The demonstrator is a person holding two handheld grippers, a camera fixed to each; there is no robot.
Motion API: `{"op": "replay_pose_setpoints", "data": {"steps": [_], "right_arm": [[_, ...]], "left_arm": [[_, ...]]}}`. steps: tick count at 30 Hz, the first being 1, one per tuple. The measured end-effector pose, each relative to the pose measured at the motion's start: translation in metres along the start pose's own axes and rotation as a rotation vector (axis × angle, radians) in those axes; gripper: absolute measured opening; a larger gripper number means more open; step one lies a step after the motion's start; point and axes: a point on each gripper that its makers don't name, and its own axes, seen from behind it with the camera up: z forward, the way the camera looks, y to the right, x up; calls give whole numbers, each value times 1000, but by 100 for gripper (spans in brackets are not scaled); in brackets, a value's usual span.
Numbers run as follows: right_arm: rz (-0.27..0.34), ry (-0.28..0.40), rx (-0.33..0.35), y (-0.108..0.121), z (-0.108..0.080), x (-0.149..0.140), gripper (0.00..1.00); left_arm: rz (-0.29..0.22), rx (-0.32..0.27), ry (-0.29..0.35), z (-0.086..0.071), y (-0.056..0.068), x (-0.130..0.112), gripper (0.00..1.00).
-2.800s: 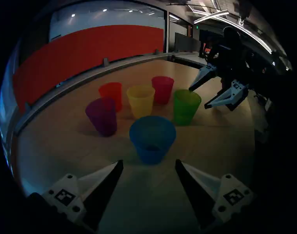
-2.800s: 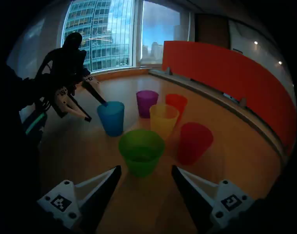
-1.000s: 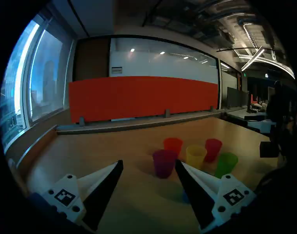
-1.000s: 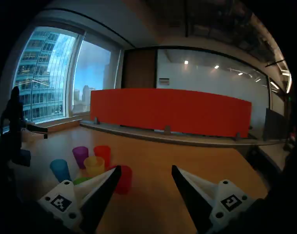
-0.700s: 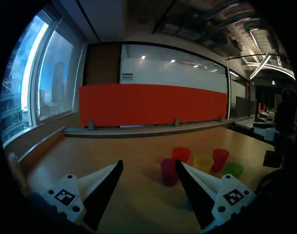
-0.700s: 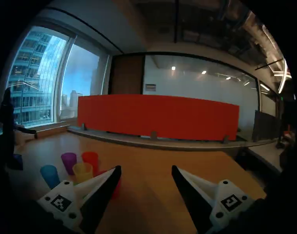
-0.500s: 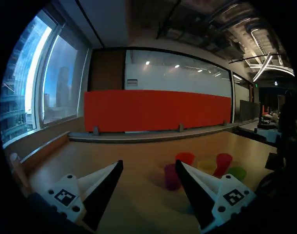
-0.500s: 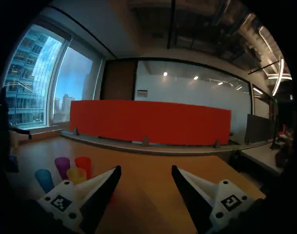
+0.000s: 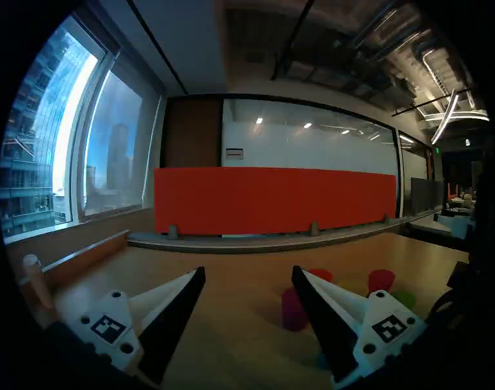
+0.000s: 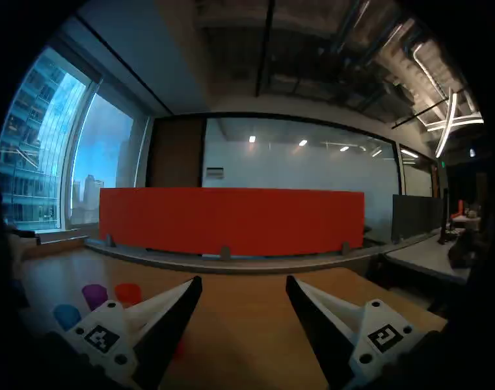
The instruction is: Pour water
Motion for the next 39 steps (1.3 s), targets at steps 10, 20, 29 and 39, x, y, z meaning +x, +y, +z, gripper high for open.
{"op": "replay_pose_setpoints", "data": {"steps": [10,20,29,39], "right_arm": [[32,-15,10,3,-8,1,100],[24,-24,-7,6,-17,-6,100],[53,-7,-23,7,-20,-4,100],[69,5,-22,6,-20,2,100]], "left_arm": [[5,65,27,-5,-8,-10,99],[19,70,33,-2,-17,-30,99],[28,71,25,3,-29,-46,99],[34,79,27,6,-39,-57,99]]}}
